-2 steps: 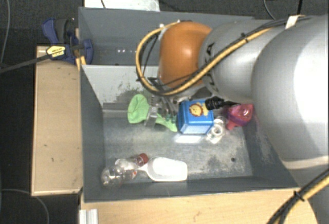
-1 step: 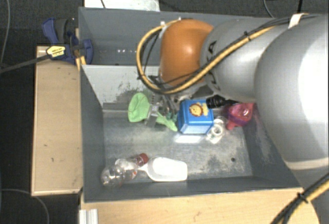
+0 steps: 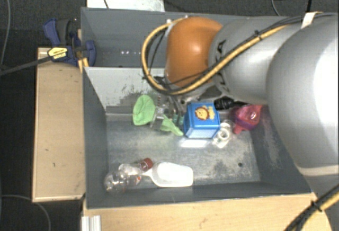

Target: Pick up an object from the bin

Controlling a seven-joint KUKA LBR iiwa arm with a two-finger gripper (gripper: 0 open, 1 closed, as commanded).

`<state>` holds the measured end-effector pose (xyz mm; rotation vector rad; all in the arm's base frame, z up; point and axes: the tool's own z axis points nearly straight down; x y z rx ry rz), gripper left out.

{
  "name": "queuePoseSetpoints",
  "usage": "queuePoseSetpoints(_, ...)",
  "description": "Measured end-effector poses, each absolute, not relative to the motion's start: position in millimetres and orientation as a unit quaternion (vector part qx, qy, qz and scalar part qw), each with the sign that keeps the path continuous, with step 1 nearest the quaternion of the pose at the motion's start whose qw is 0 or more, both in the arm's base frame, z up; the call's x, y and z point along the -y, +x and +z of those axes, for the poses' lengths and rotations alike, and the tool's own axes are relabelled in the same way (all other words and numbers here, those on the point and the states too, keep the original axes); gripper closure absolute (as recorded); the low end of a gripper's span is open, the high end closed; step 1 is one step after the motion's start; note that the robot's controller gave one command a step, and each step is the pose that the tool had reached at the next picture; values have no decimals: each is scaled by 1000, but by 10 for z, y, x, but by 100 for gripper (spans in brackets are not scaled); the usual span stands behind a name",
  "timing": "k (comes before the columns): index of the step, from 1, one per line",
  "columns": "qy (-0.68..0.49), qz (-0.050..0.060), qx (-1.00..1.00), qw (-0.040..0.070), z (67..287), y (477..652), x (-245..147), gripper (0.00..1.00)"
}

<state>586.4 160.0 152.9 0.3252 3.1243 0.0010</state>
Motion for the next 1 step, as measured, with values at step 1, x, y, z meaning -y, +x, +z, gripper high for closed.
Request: queuePoseSetpoints(1,103,0,-995,0,1679,5865,-1600,100)
